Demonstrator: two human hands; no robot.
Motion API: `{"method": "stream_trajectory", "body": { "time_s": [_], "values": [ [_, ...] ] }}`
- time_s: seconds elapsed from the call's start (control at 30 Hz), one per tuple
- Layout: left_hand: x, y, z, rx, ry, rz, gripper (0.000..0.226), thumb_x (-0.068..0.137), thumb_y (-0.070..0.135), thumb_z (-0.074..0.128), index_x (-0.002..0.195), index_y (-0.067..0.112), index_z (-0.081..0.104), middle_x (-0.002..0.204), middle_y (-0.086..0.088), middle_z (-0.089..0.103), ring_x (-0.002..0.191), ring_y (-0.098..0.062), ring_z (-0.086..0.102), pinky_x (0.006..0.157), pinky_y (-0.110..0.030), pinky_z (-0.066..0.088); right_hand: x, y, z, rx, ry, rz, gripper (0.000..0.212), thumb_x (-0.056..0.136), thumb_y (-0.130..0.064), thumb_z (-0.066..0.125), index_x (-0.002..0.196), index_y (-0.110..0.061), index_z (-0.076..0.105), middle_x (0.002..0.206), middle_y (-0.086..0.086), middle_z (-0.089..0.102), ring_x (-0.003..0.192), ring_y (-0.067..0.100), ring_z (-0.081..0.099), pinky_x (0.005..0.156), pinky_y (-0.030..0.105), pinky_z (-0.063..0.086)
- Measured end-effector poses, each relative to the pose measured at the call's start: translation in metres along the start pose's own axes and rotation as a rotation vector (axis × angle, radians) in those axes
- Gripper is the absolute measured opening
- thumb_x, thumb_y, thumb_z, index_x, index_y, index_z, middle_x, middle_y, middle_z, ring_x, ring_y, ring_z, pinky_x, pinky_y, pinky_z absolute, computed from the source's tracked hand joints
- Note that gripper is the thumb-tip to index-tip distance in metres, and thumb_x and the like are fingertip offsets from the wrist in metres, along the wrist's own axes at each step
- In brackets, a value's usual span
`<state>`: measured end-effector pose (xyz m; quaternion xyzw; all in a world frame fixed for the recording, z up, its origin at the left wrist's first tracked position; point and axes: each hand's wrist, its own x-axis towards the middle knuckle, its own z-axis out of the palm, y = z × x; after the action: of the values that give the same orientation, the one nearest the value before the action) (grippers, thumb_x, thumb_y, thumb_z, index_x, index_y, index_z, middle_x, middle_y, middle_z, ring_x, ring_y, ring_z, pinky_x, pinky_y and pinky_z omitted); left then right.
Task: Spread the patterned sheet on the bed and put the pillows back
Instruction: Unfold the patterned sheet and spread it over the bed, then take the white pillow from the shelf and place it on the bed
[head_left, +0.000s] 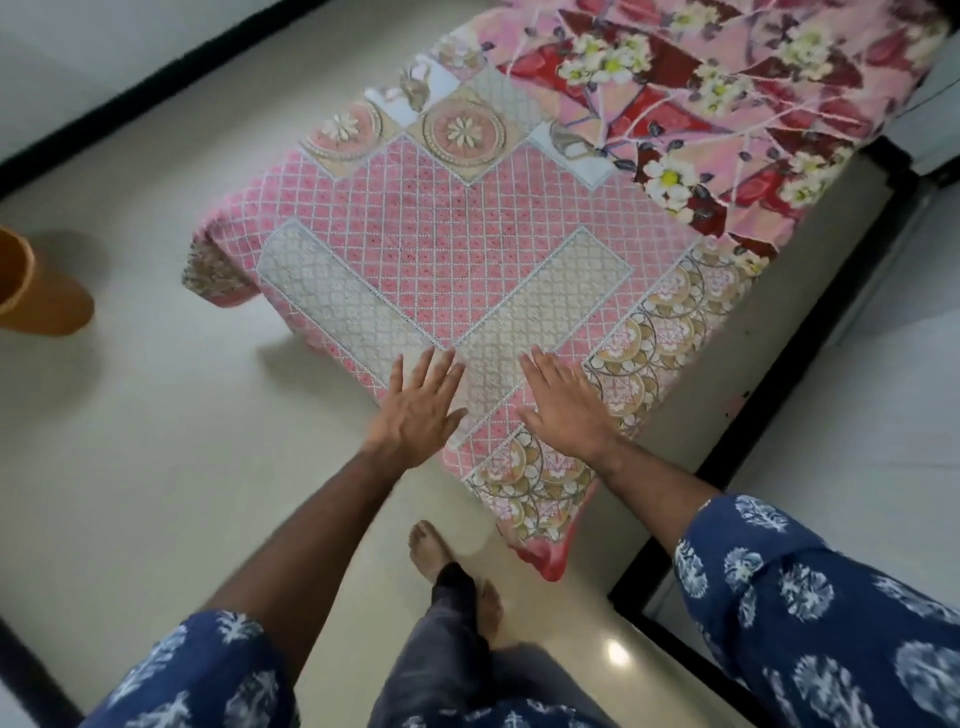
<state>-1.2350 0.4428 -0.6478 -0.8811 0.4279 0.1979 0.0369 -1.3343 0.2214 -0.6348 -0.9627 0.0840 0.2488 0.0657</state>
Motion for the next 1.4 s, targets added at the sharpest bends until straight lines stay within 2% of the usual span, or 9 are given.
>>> {"method": "stream_trajectory", "body": {
  "time_s": [0.2,0.3,0.53,0.7,0.97,1.07,1.2,1.3,1.4],
  "values": [
    [-0.063,-0.02,-0.071,0.056,0.093,-0.096,0.074,0.098,0.058,0.007,0.161,0.019,-0.002,0.171,-0.004,-0.004,0.157,-0.03,-0.006,0.124,-0.06,-0.002,-0.026,-0.037,-0.071,-0.001,0.181,-0.092,0.076,0.105,-0.055,0.032,0.162,-0.016,-0.002,0.17,0.008,-0.004,0.157,0.024,-0.002,0.127,0.05,0.0],
    [-0.096,-0.038,-0.104,0.08,0.16,-0.159,0.073,0.1,0.058,0.012,0.161,0.02,-0.003,0.17,-0.004,-0.005,0.157,-0.03,-0.007,0.124,-0.06,-0.001,-0.032,-0.058,-0.112,-0.043,0.278,-0.165,0.079,0.104,-0.057,0.033,0.162,-0.016,-0.002,0.17,0.009,-0.004,0.157,0.026,-0.001,0.126,0.052,0.0],
    [-0.154,-0.119,-0.163,0.091,0.381,-0.296,0.072,0.103,0.056,0.02,0.162,0.017,0.005,0.17,-0.007,0.002,0.157,-0.031,-0.004,0.123,-0.062,0.003,-0.004,-0.132,-0.205,-0.155,0.442,-0.285,0.079,0.101,-0.06,0.033,0.162,-0.016,0.007,0.17,0.009,0.005,0.157,0.026,0.004,0.124,0.054,0.004],
    [-0.18,-0.23,-0.195,0.129,0.489,-0.398,0.069,0.106,0.053,0.024,0.161,0.014,0.012,0.17,-0.009,0.008,0.157,-0.031,0.0,0.123,-0.063,0.005,0.065,-0.233,-0.258,-0.213,0.483,-0.384,0.08,0.101,-0.062,0.032,0.162,-0.016,0.005,0.17,0.009,0.002,0.157,0.026,0.003,0.125,0.054,0.002],
    [-0.246,-0.436,-0.252,0.186,0.557,-0.594,0.07,0.104,0.053,0.026,0.161,0.015,0.012,0.17,-0.008,0.005,0.157,-0.031,-0.004,0.123,-0.063,0.004,0.172,-0.445,-0.358,-0.271,0.643,-0.572,0.08,0.098,-0.059,0.04,0.158,-0.009,0.024,0.164,0.015,0.027,0.15,0.033,0.029,0.119,0.061,0.024],
    [-0.266,-0.496,-0.268,0.143,0.582,-0.65,0.07,0.105,0.052,0.031,0.161,0.014,0.014,0.17,-0.009,0.007,0.157,-0.031,-0.002,0.123,-0.064,0.004,0.202,-0.51,-0.386,-0.226,0.662,-0.637,0.08,0.098,-0.057,0.044,0.158,-0.009,0.023,0.164,0.016,0.027,0.15,0.033,0.029,0.12,0.061,0.023],
    [-0.281,-0.57,-0.281,0.133,0.572,-0.737,0.072,0.103,0.054,0.032,0.161,0.017,0.01,0.17,-0.007,0.002,0.157,-0.03,-0.004,0.123,-0.064,0.003,0.249,-0.584,-0.419,-0.19,0.674,-0.718,0.081,0.095,-0.062,0.031,0.159,-0.012,0.024,0.165,0.014,0.026,0.152,0.032,0.027,0.121,0.058,0.018],
    [-0.285,-0.624,-0.286,0.127,0.569,-0.794,0.074,0.101,0.056,0.029,0.161,0.017,0.008,0.17,-0.008,-0.001,0.156,-0.032,-0.005,0.123,-0.064,0.004,0.291,-0.633,-0.443,-0.168,0.687,-0.81,0.078,0.098,-0.058,0.038,0.16,-0.014,0.019,0.167,0.012,0.018,0.155,0.03,0.018,0.123,0.055,0.01],
    [-0.286,-0.681,-0.292,0.152,0.552,-0.881,0.076,0.099,0.057,0.026,0.161,0.016,0.009,0.17,-0.01,0.002,0.156,-0.032,-0.004,0.122,-0.064,0.004,0.343,-0.686,-0.469,-0.149,0.701,-0.913,0.079,0.099,-0.056,0.045,0.16,-0.015,0.017,0.168,0.012,0.015,0.156,0.029,0.013,0.125,0.056,0.009]
  ]
}}
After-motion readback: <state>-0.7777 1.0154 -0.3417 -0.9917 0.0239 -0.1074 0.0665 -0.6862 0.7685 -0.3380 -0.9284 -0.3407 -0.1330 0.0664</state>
